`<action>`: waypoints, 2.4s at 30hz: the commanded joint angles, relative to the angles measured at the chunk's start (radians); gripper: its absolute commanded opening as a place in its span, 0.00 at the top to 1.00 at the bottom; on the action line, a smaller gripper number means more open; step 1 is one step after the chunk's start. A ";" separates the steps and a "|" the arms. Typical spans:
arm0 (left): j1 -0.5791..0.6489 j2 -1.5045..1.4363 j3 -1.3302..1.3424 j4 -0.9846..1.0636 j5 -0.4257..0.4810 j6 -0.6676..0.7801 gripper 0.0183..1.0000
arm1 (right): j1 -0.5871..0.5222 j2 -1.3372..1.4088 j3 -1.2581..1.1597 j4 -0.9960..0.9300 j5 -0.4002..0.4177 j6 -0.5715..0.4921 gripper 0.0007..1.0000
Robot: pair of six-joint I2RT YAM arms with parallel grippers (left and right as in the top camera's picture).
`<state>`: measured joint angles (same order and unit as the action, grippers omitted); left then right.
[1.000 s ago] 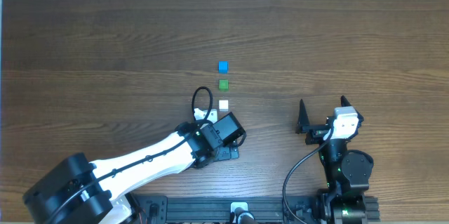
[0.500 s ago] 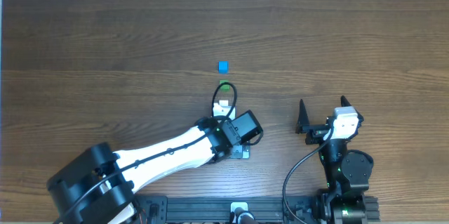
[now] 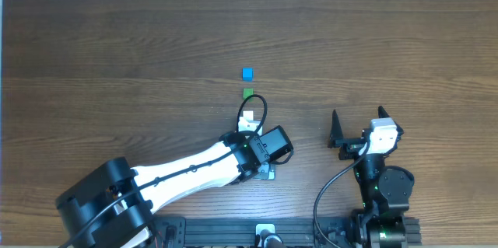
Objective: Stack Cubes
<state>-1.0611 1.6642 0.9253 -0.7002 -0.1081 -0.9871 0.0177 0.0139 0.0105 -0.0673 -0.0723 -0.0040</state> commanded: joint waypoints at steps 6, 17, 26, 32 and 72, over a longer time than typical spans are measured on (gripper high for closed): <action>0.019 0.035 0.014 -0.005 -0.016 -0.001 0.19 | 0.006 -0.009 -0.005 -0.003 0.002 -0.001 0.01; 0.026 0.038 0.014 -0.004 0.016 -0.013 0.37 | 0.006 -0.009 -0.005 -0.003 0.002 -0.001 0.01; 0.026 0.038 0.014 -0.004 0.032 -0.016 0.50 | 0.006 -0.009 -0.005 -0.003 0.002 -0.001 0.01; 0.026 0.038 0.014 -0.004 0.036 -0.024 0.61 | 0.006 -0.009 -0.005 -0.003 0.002 -0.001 0.01; 0.285 0.165 0.456 -0.249 0.023 0.137 0.98 | 0.006 -0.009 -0.005 -0.003 0.002 -0.001 0.01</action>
<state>-0.7918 1.7885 1.3548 -0.9443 -0.0799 -0.8928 0.0177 0.0139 0.0105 -0.0673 -0.0723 -0.0040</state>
